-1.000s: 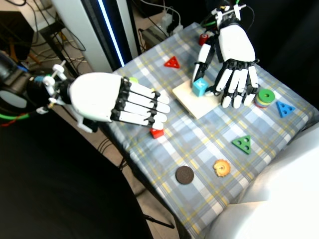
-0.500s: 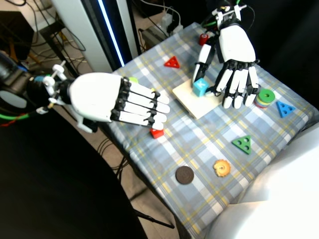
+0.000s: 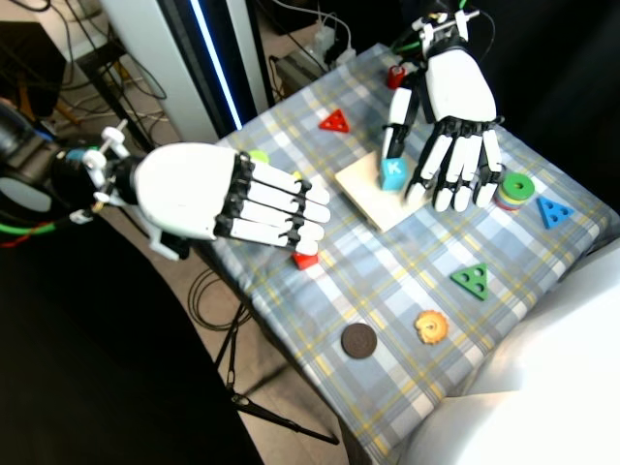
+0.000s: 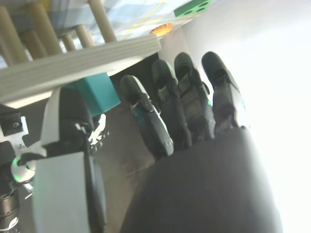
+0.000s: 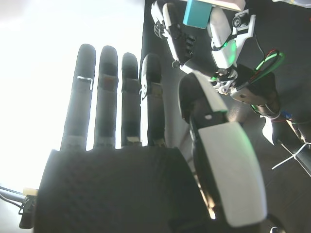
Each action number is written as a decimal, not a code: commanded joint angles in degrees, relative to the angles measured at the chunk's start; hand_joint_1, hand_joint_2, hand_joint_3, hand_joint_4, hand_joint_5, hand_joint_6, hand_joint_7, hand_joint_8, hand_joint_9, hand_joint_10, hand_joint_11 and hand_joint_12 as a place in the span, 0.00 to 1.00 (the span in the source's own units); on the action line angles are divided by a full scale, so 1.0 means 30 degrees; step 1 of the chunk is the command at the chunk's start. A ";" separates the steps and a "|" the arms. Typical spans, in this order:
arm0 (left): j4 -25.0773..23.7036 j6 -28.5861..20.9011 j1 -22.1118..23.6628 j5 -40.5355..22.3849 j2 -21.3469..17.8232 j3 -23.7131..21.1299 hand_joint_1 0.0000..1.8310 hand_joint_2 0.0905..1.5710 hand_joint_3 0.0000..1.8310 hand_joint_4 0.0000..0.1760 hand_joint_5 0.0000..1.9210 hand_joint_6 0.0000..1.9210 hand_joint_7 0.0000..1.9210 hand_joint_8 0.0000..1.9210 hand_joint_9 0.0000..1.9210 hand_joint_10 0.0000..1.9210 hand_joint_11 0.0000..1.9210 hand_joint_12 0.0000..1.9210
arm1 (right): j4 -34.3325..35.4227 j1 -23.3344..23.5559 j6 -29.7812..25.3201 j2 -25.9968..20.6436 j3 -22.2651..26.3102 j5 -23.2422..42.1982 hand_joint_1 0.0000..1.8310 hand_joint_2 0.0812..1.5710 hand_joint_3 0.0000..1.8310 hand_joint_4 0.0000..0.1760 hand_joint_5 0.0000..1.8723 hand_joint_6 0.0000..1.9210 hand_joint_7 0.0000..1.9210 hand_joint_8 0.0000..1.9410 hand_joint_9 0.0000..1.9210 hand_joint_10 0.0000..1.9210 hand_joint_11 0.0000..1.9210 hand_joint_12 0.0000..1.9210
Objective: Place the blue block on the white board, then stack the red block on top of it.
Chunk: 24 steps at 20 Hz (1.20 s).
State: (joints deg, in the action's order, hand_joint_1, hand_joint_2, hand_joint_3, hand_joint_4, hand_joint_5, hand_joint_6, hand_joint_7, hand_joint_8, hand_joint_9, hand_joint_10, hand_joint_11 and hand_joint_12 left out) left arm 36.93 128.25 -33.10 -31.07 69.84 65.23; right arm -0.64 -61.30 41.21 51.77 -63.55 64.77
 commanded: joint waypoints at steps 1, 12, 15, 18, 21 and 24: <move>-0.0512 -0.0101 0.0138 -0.1805 0.0046 0.0080 0.48 0.57 0.00 1.00 0.10 0.00 0.14 0.00 0.16 0.00 0.00 0.23 | 0.0358 0.0156 -0.0101 0.0013 -0.0043 0.2298 0.33 0.85 0.00 0.00 0.31 0.00 0.28 0.00 0.28 0.00 0.17 0.27; -0.4693 -0.9393 -0.1437 -0.6364 -0.2645 -0.2277 0.33 0.55 0.00 1.00 0.00 0.00 0.00 0.00 0.00 0.00 0.00 0.00 | 0.0501 0.0851 -0.0127 0.0760 -0.0817 0.0867 0.41 0.64 0.00 0.36 0.26 0.00 0.19 0.00 0.22 0.00 0.03 0.53; -0.6047 -1.4397 -0.3445 -0.9571 -0.4022 -0.3430 0.36 0.55 0.00 1.00 0.00 0.00 0.01 0.00 0.04 0.00 0.07 0.13 | 0.0536 0.1557 -0.0126 0.1604 -0.1798 -0.1052 0.44 0.61 0.00 0.38 0.29 0.00 0.20 0.00 0.23 0.00 0.03 0.58; -0.6335 -1.6137 -0.4432 -1.1383 -0.4695 -0.4024 0.38 0.55 0.00 1.00 0.00 0.00 0.02 0.00 0.04 0.00 0.00 0.17 | 0.0597 0.2014 -0.0122 0.2171 -0.2480 -0.2237 0.48 0.61 0.00 0.25 0.30 0.00 0.19 0.00 0.22 0.00 0.00 0.58; -0.6408 -1.6757 -0.4858 -1.2117 -0.4929 -0.4217 0.37 0.56 0.00 1.00 0.00 0.00 0.04 0.00 0.05 0.00 0.00 0.19 | 0.0987 0.2249 -0.0026 0.2605 -0.3076 -0.3027 0.51 0.61 0.00 0.14 0.31 0.00 0.21 0.00 0.22 0.00 0.00 0.56; -0.6297 -1.6845 -0.5056 -1.2109 -0.4928 -0.4229 0.35 0.56 0.00 1.00 0.00 0.00 0.03 0.00 0.03 0.00 0.00 0.12 | 0.1172 0.2415 0.0111 0.2889 -0.3462 -0.3749 0.52 0.62 0.00 0.10 0.32 0.00 0.22 0.00 0.23 0.01 0.01 0.57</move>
State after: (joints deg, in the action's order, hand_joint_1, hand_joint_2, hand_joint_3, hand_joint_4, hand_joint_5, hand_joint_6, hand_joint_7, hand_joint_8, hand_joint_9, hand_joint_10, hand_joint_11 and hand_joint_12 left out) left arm 19.25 78.32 -48.49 -60.51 55.29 52.69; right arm 2.87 -55.11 41.76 59.92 -73.97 47.42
